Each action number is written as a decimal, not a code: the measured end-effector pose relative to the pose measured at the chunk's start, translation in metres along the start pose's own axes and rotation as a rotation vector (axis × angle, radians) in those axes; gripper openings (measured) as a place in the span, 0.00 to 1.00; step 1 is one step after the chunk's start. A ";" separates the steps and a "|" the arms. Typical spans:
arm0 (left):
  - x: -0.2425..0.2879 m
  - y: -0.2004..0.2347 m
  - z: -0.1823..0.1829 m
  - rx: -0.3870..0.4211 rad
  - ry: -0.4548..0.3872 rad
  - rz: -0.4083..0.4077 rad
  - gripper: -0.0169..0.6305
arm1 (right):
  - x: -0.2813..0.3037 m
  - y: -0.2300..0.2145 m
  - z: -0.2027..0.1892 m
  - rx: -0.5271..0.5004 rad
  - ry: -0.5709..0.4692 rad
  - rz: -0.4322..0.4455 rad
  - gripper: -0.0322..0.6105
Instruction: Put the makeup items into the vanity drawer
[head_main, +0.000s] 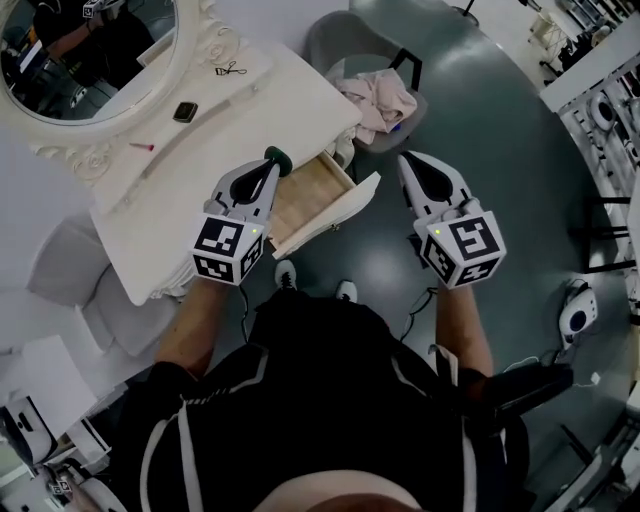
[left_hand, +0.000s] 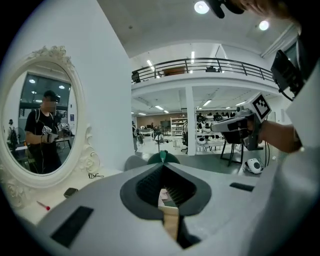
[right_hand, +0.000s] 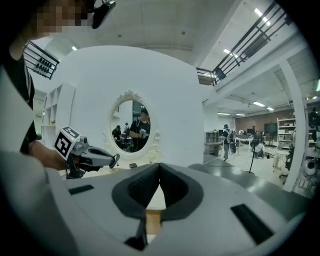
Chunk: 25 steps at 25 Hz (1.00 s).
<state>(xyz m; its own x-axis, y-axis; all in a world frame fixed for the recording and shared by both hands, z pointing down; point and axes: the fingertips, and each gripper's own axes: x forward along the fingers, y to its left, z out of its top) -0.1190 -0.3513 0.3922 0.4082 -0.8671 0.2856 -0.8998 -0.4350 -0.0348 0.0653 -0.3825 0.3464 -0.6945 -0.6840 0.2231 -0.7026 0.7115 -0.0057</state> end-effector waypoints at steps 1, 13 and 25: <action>0.003 0.005 -0.006 -0.002 0.010 -0.009 0.03 | 0.003 0.002 -0.002 0.003 0.005 -0.011 0.06; 0.051 0.017 -0.083 0.047 0.147 -0.142 0.03 | 0.027 0.003 -0.037 0.034 0.081 -0.131 0.06; 0.094 0.005 -0.208 0.078 0.361 -0.233 0.03 | 0.029 0.000 -0.079 0.086 0.164 -0.222 0.06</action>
<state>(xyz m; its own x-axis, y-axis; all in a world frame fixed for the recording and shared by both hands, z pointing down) -0.1175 -0.3845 0.6180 0.5062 -0.6094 0.6102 -0.7701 -0.6379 0.0018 0.0571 -0.3893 0.4302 -0.4931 -0.7814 0.3824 -0.8499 0.5266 -0.0200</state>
